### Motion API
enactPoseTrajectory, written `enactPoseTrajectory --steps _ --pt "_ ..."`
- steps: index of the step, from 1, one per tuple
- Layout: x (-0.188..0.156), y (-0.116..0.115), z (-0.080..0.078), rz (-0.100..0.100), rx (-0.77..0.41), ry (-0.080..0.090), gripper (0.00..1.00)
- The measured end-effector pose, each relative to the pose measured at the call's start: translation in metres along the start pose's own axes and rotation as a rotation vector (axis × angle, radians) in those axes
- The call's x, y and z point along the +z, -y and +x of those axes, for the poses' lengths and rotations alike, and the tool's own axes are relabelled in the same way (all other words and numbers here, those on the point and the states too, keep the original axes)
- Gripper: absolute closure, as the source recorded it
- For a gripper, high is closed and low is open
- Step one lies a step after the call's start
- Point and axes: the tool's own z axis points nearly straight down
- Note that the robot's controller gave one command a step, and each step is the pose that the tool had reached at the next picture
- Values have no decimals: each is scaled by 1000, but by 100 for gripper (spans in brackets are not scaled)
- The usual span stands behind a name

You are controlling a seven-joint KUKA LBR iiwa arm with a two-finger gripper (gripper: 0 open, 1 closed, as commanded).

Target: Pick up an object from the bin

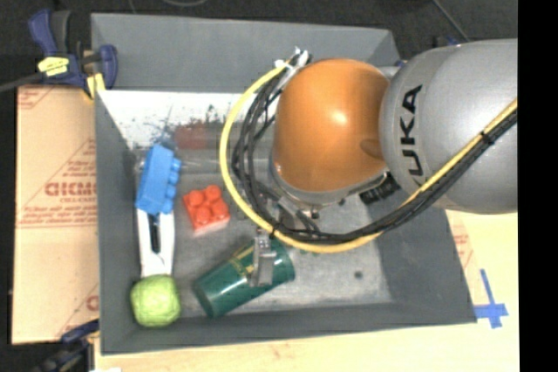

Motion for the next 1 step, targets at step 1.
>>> enactPoseTrajectory --steps 1 --pt "9 24 -2 -9 188 28 0"
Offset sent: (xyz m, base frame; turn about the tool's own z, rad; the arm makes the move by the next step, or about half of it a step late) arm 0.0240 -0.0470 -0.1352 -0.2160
